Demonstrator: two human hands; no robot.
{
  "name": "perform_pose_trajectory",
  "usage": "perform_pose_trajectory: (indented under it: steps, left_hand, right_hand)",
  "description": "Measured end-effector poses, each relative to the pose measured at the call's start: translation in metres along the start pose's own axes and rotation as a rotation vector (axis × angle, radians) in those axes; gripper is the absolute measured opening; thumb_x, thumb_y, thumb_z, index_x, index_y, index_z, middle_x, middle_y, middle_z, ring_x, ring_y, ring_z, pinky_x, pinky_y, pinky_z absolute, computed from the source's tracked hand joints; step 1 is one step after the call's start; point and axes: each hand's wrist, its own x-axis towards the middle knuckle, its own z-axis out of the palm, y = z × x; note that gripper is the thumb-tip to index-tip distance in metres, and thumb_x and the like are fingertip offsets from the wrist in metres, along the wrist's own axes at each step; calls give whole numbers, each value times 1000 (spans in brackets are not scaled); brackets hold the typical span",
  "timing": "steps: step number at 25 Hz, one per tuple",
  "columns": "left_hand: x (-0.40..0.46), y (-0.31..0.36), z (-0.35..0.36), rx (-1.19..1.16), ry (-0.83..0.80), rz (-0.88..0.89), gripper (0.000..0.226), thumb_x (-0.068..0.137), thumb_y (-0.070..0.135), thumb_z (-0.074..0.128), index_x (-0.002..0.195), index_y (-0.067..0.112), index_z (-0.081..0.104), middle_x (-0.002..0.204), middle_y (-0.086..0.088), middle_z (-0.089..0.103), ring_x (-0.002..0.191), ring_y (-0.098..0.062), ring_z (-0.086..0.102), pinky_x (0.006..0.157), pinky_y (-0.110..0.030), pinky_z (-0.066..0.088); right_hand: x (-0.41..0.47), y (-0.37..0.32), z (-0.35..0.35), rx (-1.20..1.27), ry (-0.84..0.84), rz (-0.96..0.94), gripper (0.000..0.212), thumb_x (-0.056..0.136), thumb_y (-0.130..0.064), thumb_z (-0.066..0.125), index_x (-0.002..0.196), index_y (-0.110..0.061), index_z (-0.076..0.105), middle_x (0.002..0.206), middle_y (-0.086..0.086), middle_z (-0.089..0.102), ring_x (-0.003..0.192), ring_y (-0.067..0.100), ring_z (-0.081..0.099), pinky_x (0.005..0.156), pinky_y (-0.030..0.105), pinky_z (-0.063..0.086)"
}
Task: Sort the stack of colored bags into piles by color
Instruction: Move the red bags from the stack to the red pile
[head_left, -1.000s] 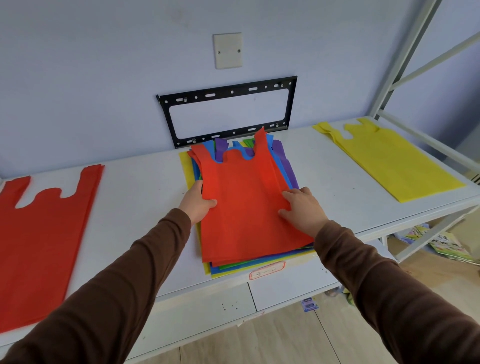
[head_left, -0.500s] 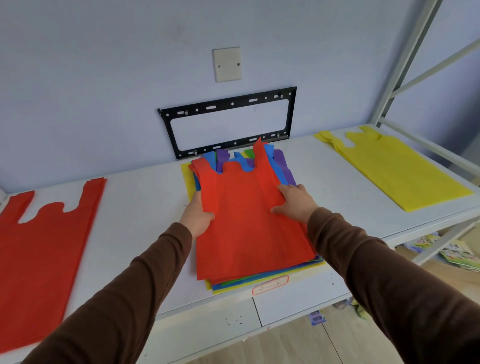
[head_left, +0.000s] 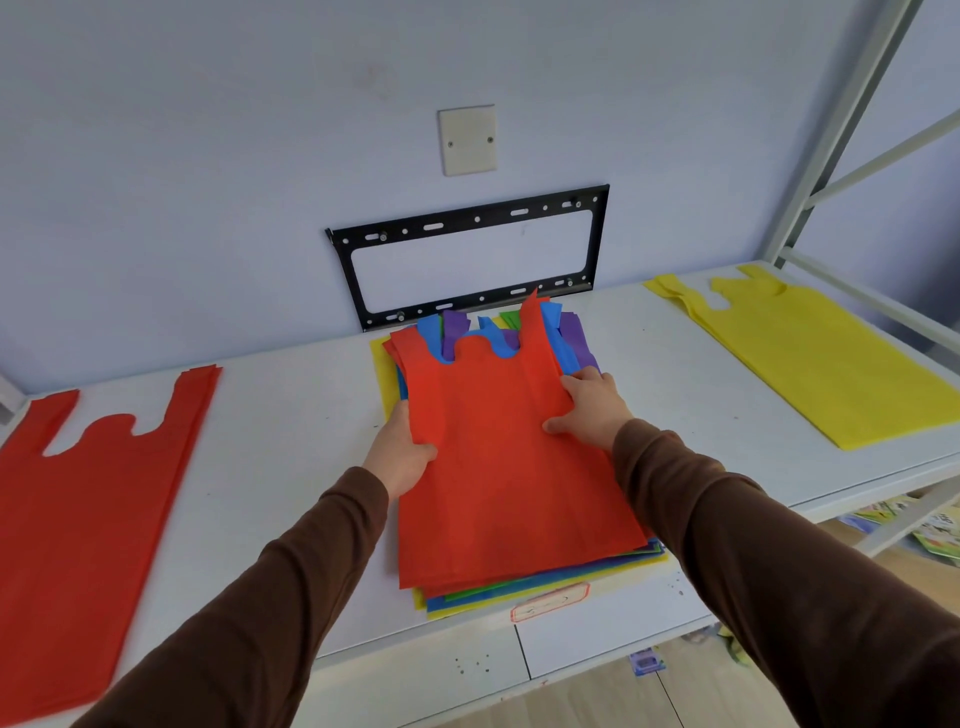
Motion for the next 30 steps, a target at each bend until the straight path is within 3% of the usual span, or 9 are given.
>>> perform_pose_trajectory:
  steps: [4, 7, 12, 17, 20, 24, 26, 28, 30]
  left_hand:
    - [-1, -1, 0, -4, -3, 0, 58, 86, -2, 55, 138, 19, 39, 120, -5, 61, 106, -25, 62, 98, -43, 50]
    - [0, -3, 1, -4, 3, 1, 59, 85, -2, 55, 138, 20, 40, 120, -5, 61, 106, -25, 62, 98, -43, 50]
    - [1, -5, 2, -16, 11, -16, 60, 85, -2, 56, 139, 18, 38, 119, -4, 61, 108, -26, 62, 97, -43, 50]
    - [-2, -12, -7, 19, 168, 7, 78, 83, 31, 70, 148, 18, 30, 131, -9, 45, 111, -26, 55, 103, -44, 45]
    - [-12, -9, -22, -117, 257, -62, 58, 93, 33, 60, 142, 12, 36, 103, -10, 57, 82, -24, 59, 78, -38, 53]
    - [-33, 0, -24, -301, 84, -179, 37, 100, 38, 46, 131, 19, 40, 79, -18, 68, 57, -26, 64, 55, -31, 52]
    - [-36, 1, -16, -380, -58, -225, 39, 99, 51, 40, 130, 28, 39, 88, -18, 73, 69, -30, 73, 62, -35, 59]
    - [-31, 0, -7, -570, -200, -256, 60, 89, 69, 43, 138, 36, 36, 119, -13, 69, 98, -33, 72, 80, -47, 59]
    - [-24, 2, 1, -764, -229, -290, 84, 84, 68, 55, 151, 40, 15, 146, 2, 48, 112, -29, 66, 90, -53, 54]
  right_hand:
    - [-3, -2, 1, -29, -4, 8, 52, 78, -47, 70, 116, -16, 56, 118, 11, 53, 116, 32, 46, 94, 39, 42]
    - [-13, 2, -8, -18, -41, 44, 73, 81, -55, 64, 143, -23, 41, 136, 7, 55, 125, 28, 50, 102, 38, 42]
    - [-58, 11, -19, 603, -240, -23, 94, 84, -22, 71, 151, -46, 10, 139, -9, 52, 113, 13, 61, 100, 32, 49]
    - [-71, 5, -29, 1278, -288, 192, 62, 91, 12, 43, 141, -23, 47, 115, 7, 69, 72, 16, 70, 63, 26, 59]
    - [-60, 8, -45, 1716, -309, 362, 52, 89, 13, 47, 138, -7, 50, 105, 11, 63, 65, 14, 68, 56, 19, 59]
    - [-76, 13, -59, 2164, -392, 391, 77, 31, 23, 88, 104, 9, 67, 97, 17, 65, 66, 22, 71, 46, 20, 56]
    - [-90, 11, -65, 2142, -380, 365, 78, 26, 22, 88, 100, 6, 68, 95, 15, 65, 63, 19, 70, 45, 19, 55]
    - [-97, 16, -58, 1842, -355, 347, 62, 56, 16, 81, 112, -5, 67, 99, 11, 64, 58, 12, 66, 44, 19, 54]
    - [-105, 24, -46, 1486, -316, 312, 51, 88, 10, 49, 129, -17, 59, 111, 12, 68, 65, 17, 69, 56, 27, 60]
